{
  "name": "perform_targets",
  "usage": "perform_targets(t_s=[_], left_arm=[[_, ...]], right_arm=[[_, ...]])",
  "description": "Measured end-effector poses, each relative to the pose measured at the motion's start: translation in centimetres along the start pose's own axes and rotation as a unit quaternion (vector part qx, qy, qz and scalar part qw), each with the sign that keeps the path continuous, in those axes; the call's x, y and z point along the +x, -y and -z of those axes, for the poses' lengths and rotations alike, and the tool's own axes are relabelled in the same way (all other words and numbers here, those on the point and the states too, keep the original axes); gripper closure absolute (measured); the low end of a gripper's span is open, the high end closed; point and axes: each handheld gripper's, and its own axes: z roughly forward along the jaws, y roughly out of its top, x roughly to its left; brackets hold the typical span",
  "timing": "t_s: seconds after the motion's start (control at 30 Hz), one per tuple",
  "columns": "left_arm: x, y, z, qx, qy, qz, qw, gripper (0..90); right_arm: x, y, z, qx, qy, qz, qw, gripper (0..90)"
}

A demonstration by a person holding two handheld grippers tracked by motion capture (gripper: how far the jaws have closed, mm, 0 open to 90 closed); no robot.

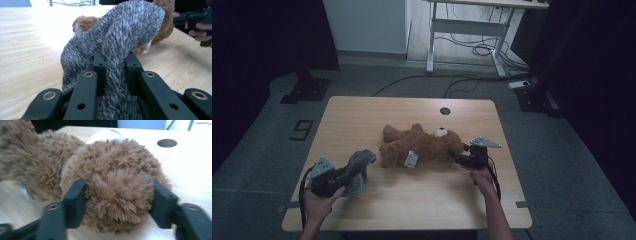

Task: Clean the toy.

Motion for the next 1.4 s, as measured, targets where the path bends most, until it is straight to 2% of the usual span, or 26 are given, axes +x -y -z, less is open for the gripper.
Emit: perform_targets(t_s=[0.07, 0.2, 0.37, 0.47, 0.57, 0.7, 0.77, 0.93, 1.03, 1.13, 1.17, 1.3, 1.4], left_arm=[[-0.3, -0.3, -0.2, -0.007, 0.007, 0.0, 0.9999, 75.2], [-1.4, -1.9, -1.3, -0.012, 0.017, -0.017, 0.9996, 75.2], [-3.1, -5.3, -3.8, -0.005, 0.036, -0.044, 0.9984, 75.2], [-4.1, -7.3, -6.9, 0.018, 0.046, -0.053, 0.9974, 75.2], [-4.8, -8.7, -10.7, 0.052, 0.044, -0.056, 0.9961, 75.2], [-5.6, -8.7, -14.9, 0.09, 0.055, -0.046, 0.9934, 75.3], [-6.5, -8.4, -16.1, 0.097, 0.061, -0.051, 0.9921, 75.3], [-8.8, -8.0, -17.2, 0.088, 0.079, -0.069, 0.9905, 75.3], [-9.7, -7.4, -17.7, 0.095, 0.063, -0.089, 0.9895, 75.3], [-9.6, -6.6, -17.7, 0.091, 0.051, -0.09, 0.9905, 75.3], [-9.6, -6.2, -17.7, 0.093, 0.048, -0.094, 0.99, 75.4], [-9.5, -5.2, -17.2, 0.088, 0.051, -0.095, 0.9903, 75.7], [-9.3, -4.9, -16.4, 0.083, 0.045, -0.1, 0.9905, 75.7]], right_arm=[[0.0, 0.0, 0.0, 0.008, -0.002, -0.003, 1.0, 56.6], [0.5, 0.7, 0.5, 0.014, 0.002, 0.009, 0.9999, 65.4], [0.8, 1.4, 1.0, 0.005, -0.004, 0.007, 1.0, 67.2], [1.0, 1.6, 1.3, -0.003, -0.012, 0.005, 0.9999, 68.4], [1.3, 2.0, 1.6, -0.011, -0.02, 0.008, 0.9997, 69.2], [1.3, 2.4, 1.8, -0.009, -0.03, 0.013, 0.9994, 69.4], [1.3, 2.5, 1.9, -0.008, -0.032, 0.014, 0.9994, 69.4], [1.3, 2.5, 1.9, -0.01, -0.034, 0.012, 0.9993, 69.4], [1.4, 2.5, 1.9, -0.009, -0.033, 0.013, 0.9993, 69.4], [1.4, 2.6, 1.9, -0.007, -0.033, 0.012, 0.9994, 69.3], [1.3, 2.6, 1.9, -0.007, -0.034, 0.011, 0.9993, 69.3], [0.9, 3.1, 1.9, -0.004, -0.046, 0.006, 0.9989, 69.2], [0.8, 3.3, 2.0, -0.002, -0.05, 0.008, 0.9987, 69.0]])
